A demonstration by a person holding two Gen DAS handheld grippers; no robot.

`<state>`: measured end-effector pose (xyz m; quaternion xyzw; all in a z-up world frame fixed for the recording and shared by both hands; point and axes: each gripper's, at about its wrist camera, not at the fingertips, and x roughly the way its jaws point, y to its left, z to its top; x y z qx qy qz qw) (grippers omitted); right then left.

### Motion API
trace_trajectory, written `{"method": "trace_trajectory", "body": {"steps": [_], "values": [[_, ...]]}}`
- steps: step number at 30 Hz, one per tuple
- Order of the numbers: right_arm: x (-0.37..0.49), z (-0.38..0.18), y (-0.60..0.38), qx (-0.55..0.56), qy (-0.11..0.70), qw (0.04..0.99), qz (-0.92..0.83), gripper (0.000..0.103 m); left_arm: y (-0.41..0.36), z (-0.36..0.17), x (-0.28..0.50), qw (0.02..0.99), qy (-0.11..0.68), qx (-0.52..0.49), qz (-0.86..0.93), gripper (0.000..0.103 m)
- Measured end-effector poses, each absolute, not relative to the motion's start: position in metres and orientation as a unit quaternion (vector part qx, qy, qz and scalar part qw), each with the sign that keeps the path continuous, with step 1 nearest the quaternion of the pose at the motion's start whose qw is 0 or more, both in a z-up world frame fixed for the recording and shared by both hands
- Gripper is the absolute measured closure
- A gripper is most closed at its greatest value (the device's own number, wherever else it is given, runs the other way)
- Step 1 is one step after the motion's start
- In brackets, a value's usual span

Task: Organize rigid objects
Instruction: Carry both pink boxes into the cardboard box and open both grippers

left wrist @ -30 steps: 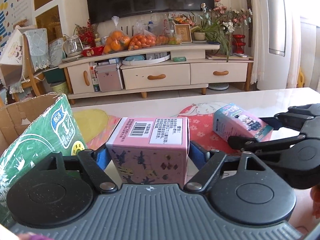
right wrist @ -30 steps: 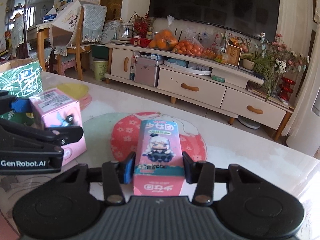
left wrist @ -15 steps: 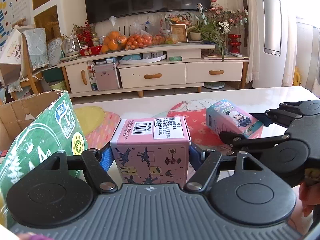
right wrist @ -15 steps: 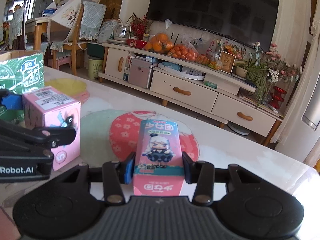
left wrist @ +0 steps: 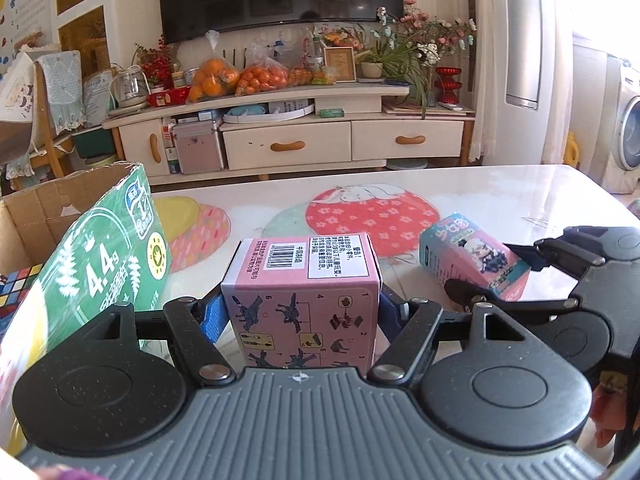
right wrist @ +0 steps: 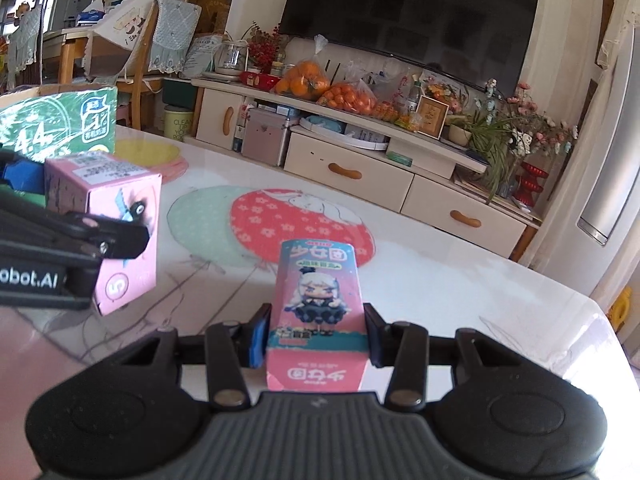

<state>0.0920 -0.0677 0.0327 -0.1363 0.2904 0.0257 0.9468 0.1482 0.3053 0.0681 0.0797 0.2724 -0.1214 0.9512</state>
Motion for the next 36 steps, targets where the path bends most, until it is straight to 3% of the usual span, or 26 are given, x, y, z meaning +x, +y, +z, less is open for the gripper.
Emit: {"method": "trace_trajectory", "body": {"steps": [36], "values": [[-0.026, 0.066, -0.034, -0.090, 0.307, 0.948, 0.001, 0.059, 0.338, 0.099, 0.087, 0.953, 0.258, 0.067, -0.145, 0.014]]}}
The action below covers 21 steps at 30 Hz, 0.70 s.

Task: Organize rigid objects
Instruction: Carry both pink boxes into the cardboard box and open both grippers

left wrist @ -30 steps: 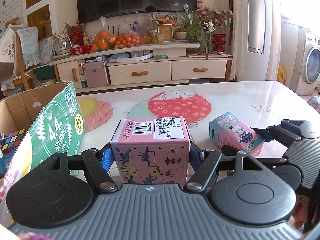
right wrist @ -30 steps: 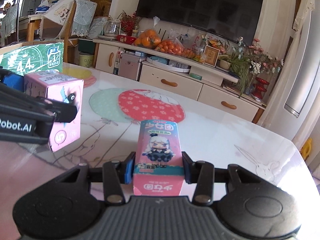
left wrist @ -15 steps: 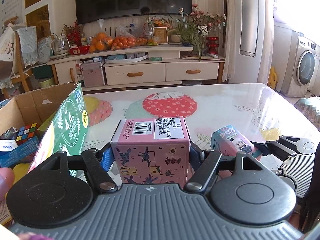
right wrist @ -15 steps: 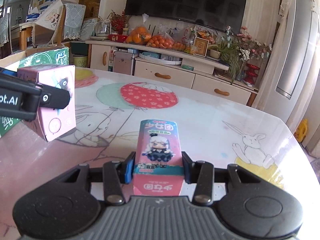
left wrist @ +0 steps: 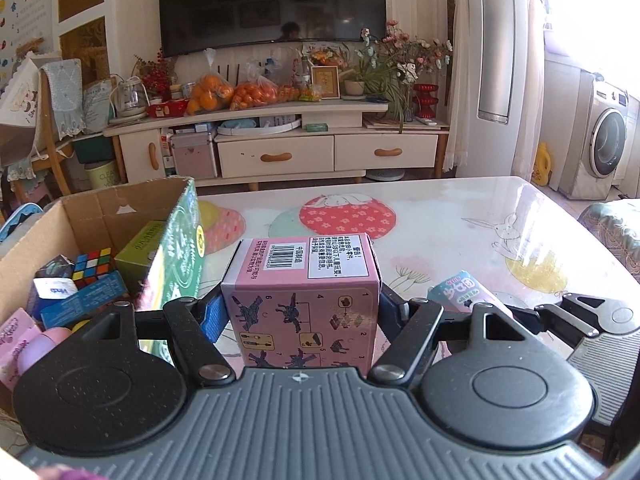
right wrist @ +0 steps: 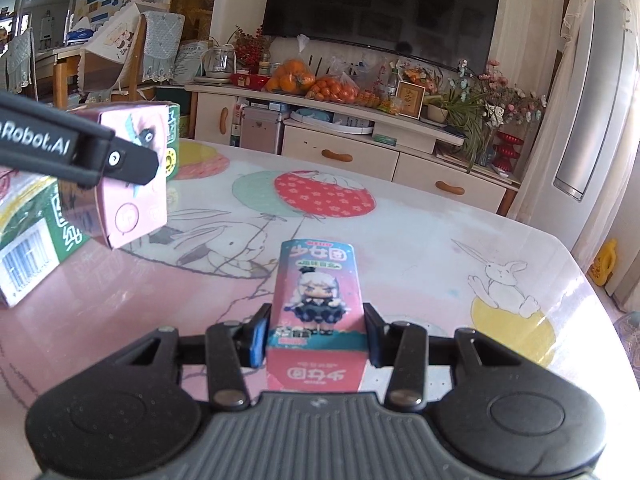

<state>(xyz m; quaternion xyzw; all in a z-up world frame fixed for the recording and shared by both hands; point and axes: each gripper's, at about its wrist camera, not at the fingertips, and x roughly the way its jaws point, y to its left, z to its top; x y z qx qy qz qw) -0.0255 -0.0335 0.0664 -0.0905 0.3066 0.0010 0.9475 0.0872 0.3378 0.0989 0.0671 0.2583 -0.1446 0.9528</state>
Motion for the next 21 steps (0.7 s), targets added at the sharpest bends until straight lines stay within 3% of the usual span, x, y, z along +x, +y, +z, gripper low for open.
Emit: {"method": "trace_trajectory", "body": {"steps": [21], "values": [[-0.035, 0.110, 0.029, -0.124, 0.267, 0.955, 0.044, 0.059, 0.400, 0.137, 0.069, 0.967, 0.227, 0.045, -0.109, 0.014]]}}
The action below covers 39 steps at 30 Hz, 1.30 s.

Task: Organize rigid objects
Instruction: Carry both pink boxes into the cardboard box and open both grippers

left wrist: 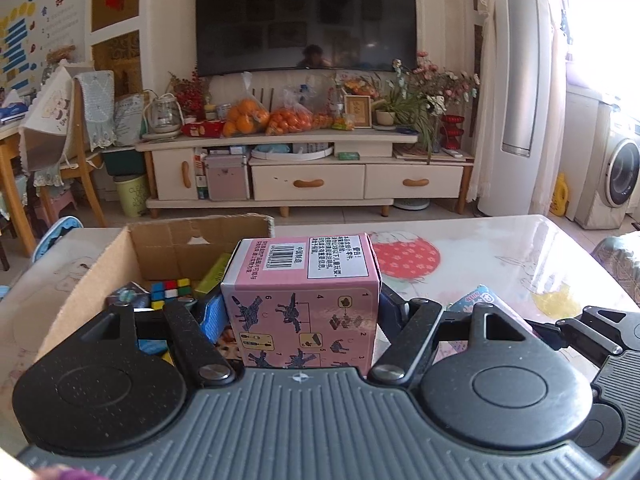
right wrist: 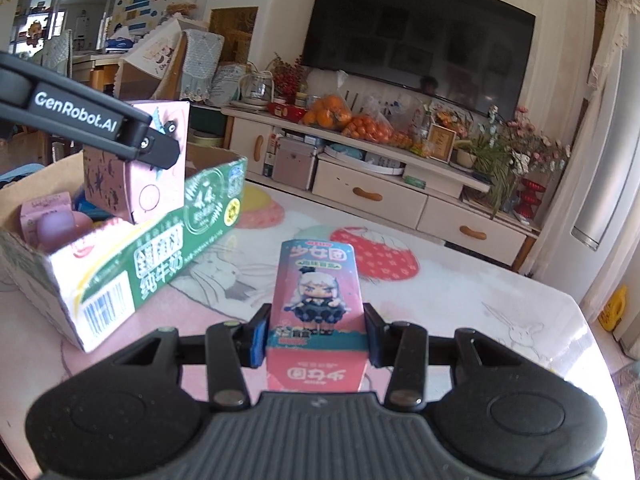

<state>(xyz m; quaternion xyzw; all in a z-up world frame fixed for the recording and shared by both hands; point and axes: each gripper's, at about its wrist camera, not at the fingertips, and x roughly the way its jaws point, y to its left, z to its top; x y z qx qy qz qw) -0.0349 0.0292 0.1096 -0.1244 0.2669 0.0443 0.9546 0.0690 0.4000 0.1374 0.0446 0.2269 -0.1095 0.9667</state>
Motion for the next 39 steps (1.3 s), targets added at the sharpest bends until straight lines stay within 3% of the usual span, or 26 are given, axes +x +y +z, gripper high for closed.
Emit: {"method": "trace_trajectory", "body": {"steps": [22, 39], "values": [[0.040, 0.144, 0.121, -0.163, 0.216, 0.951, 0.150, 0.059, 0.487, 0.155, 0.140, 0.966, 0.256, -0.027, 0.003, 0.014], [0.083, 0.105, 0.174, -0.172, 0.263, 0.927, 0.207, 0.057, 0.510, 0.131, 0.190, 0.954, 0.297, -0.026, 0.024, 0.014]]}}
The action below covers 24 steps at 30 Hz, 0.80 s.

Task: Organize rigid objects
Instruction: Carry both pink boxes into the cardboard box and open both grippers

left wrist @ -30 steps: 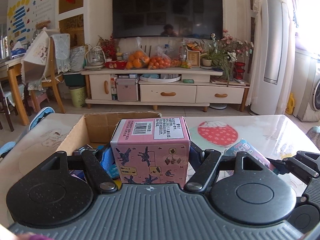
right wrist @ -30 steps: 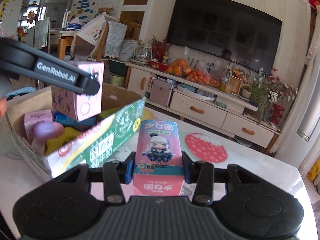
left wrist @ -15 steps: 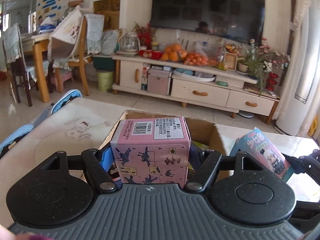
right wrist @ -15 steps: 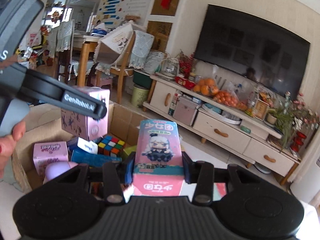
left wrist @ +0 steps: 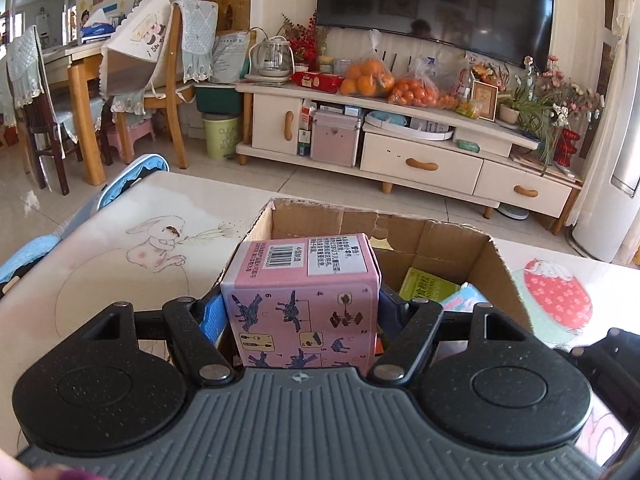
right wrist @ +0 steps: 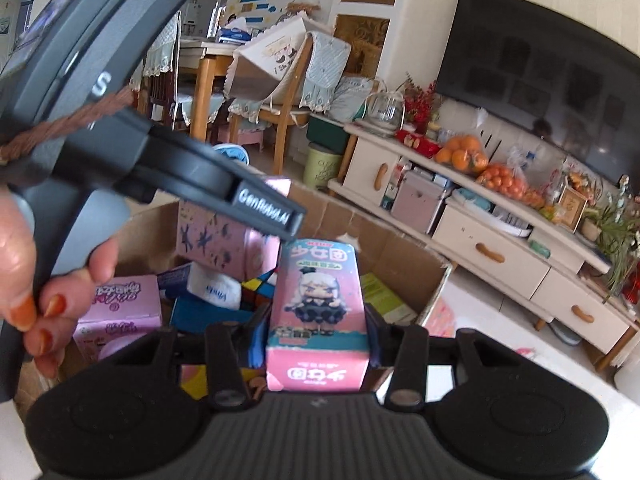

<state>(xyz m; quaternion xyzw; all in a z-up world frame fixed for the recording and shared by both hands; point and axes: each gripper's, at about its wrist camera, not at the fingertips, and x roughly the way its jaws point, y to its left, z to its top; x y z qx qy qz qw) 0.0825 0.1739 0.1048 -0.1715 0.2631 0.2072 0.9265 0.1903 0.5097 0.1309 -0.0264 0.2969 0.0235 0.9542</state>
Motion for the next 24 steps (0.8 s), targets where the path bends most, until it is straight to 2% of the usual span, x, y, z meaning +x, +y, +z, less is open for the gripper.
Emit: {"method": "trace_trajectory", "body": {"steps": [2, 4, 5, 6, 8, 11, 16, 20, 24], "values": [[0.081, 0.102, 0.177, -0.171, 0.268, 0.924, 0.211, 0.056, 0.512, 0.131, 0.191, 0.954, 0.297, -0.027, 0.023, 0.015], [0.077, 0.101, 0.178, -0.173, 0.268, 0.924, 0.211, 0.051, 0.513, 0.132, 0.191, 0.954, 0.296, -0.027, 0.025, 0.015], [0.075, 0.101, 0.179, -0.172, 0.267, 0.924, 0.213, 0.043, 0.514, 0.132, 0.190, 0.954, 0.296, -0.027, 0.026, 0.015], [0.072, 0.102, 0.179, -0.168, 0.264, 0.925, 0.215, 0.035, 0.514, 0.132, 0.191, 0.954, 0.297, -0.026, 0.026, 0.013], [0.065, 0.105, 0.176, -0.162, 0.257, 0.928, 0.217, 0.031, 0.515, 0.134, 0.190, 0.955, 0.294, -0.026, 0.028, 0.001], [0.054, 0.110, 0.175, -0.163, 0.245, 0.934, 0.204, 0.023, 0.515, 0.140, 0.185, 0.957, 0.287, -0.024, 0.028, 0.000], [0.043, 0.118, 0.165, -0.143, 0.238, 0.945, 0.172, 0.017, 0.509, 0.148, 0.171, 0.962, 0.273, -0.013, 0.021, 0.000], [0.033, 0.123, 0.157, -0.130, 0.230, 0.955, 0.137, 0.008, 0.505, 0.154, 0.159, 0.964, 0.265, -0.009, 0.015, 0.000], [0.026, 0.127, 0.148, -0.109, 0.230, 0.961, 0.111, 0.008, 0.501, 0.158, 0.146, 0.966, 0.259, -0.013, 0.009, 0.000]]}}
